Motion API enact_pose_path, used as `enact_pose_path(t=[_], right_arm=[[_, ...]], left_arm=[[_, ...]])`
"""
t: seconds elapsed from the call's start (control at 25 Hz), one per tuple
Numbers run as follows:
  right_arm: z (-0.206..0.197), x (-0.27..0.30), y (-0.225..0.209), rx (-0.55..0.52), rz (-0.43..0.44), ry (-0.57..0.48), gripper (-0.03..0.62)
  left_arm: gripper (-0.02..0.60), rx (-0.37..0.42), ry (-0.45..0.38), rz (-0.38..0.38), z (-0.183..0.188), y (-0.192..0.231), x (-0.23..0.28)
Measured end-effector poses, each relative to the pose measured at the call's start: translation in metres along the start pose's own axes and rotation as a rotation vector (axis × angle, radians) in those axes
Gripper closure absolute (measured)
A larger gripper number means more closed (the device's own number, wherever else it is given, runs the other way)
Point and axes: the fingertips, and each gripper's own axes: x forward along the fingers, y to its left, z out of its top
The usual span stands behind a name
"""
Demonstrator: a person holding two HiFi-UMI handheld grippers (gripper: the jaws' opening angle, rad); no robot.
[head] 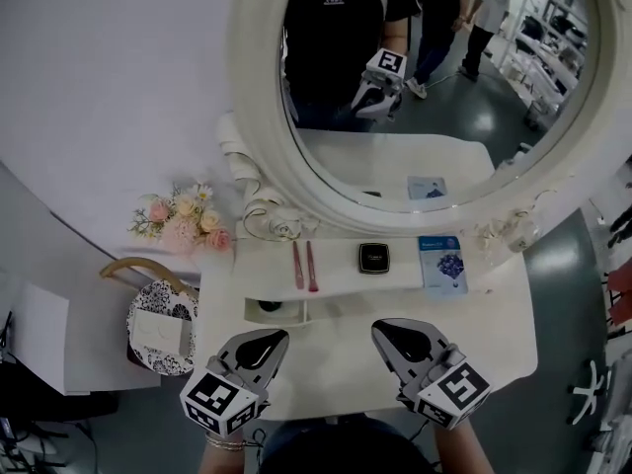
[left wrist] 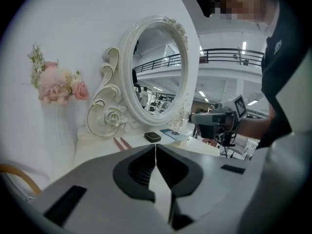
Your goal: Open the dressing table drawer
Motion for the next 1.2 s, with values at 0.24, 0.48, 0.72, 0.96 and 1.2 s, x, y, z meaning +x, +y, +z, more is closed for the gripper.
enact_pose_path(t=[0.24,0.48,0.72,0.96,1.2], right_arm=[[0.013,-0.018,-0.011,-0.022,-0.039,-0.029,0.574],[0.024,-0.036,-0.024,-0.041,-0.088,-0.050,0.574],[0.030,-0.052,-0.039,-0.046,-0.146,-0.066,0.574],[0.047,-0.059,-0.048,-0.036,-0.173,-0.113,0.574],[0.061,-0.067,-0.053,-0.104,-0.200,-0.119,0.575]], left_arm=[[0.560,0.055,-0.030,-0.008,0.026,-0.007,-0.003],[0.560,0.073,-0.072,0.000,0.047,-0.010,-0.010],[0.560,0.074,-0.105,-0.002,0.061,-0.010,-0.016],[0.560,0.063,-0.149,-0.003,0.079,-0.008,-0.021],[0.560,0.081,-0.184,-0.002,0.100,-0.009,-0.021]])
